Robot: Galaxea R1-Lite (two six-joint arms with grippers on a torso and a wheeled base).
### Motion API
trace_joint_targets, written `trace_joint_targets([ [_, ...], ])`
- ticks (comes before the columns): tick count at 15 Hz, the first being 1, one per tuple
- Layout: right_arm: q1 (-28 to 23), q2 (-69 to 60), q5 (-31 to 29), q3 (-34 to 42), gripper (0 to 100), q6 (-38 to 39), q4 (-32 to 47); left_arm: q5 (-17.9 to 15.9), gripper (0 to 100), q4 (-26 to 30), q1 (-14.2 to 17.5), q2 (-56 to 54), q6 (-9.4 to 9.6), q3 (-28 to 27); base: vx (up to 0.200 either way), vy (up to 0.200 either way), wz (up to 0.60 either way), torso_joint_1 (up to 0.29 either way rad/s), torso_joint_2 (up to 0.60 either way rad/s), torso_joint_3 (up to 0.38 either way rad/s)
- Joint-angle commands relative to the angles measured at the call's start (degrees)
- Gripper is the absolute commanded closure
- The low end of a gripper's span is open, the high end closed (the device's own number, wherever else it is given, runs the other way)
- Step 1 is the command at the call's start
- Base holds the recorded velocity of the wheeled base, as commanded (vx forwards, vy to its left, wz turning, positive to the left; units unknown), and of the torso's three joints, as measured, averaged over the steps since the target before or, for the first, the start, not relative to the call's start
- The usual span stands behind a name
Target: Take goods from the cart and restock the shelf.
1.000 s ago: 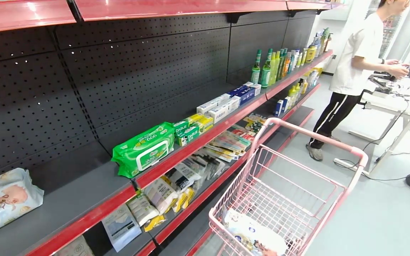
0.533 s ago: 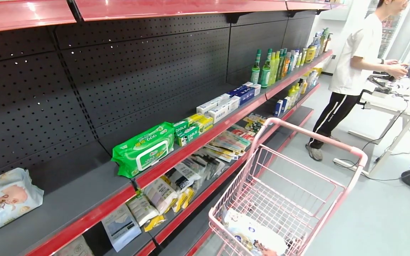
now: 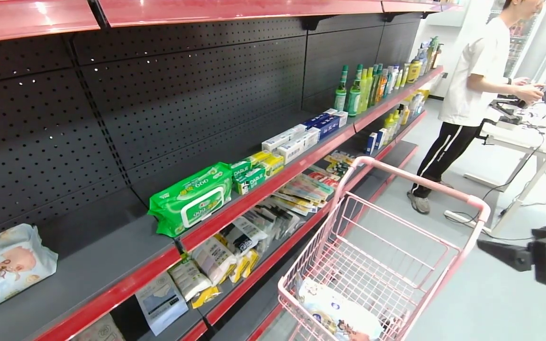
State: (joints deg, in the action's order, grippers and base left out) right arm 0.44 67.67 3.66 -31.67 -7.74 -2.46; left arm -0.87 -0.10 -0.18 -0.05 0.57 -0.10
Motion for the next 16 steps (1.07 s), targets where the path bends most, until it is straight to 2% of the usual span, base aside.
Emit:
trace_joint_targets([
  [1,3.25,23.56,9.44,-0.85,0,-11.77,-0.35,0.07,0,-0.08,0.01,0.05,0.04,0.01,0.0,0.0,0.0,0.0,0.0,0.0],
  [3,5.98,32.96,10.58,-2.34,0,-17.48,-2.11,0.07,0,-0.08,0.01,0.05,0.13,0.01,0.0,0.0,0.0,0.0,0.0,0.0],
  [6,8.26,43.95,10.49,-5.51,0,-19.68,-8.0,0.07,0,-0.08,0.01,0.05,0.13,0.01,0.0,0.0,0.0,0.0,0.0,0.0],
  [11,9.58,51.6,10.84,-6.65,0,-27.33,-9.67,0.07,0,-0.08,0.01,0.05,0.13,0.1,0.0,0.0,0.0,-0.032,0.08,0.039],
  [16,12.66,57.66,11.81,-8.93,0,-27.42,-11.16,0.16,0,-0.08,0.01,0.05,0.04,0.1,0.0,0.0,0.0,-0.092,0.2,0.112],
])
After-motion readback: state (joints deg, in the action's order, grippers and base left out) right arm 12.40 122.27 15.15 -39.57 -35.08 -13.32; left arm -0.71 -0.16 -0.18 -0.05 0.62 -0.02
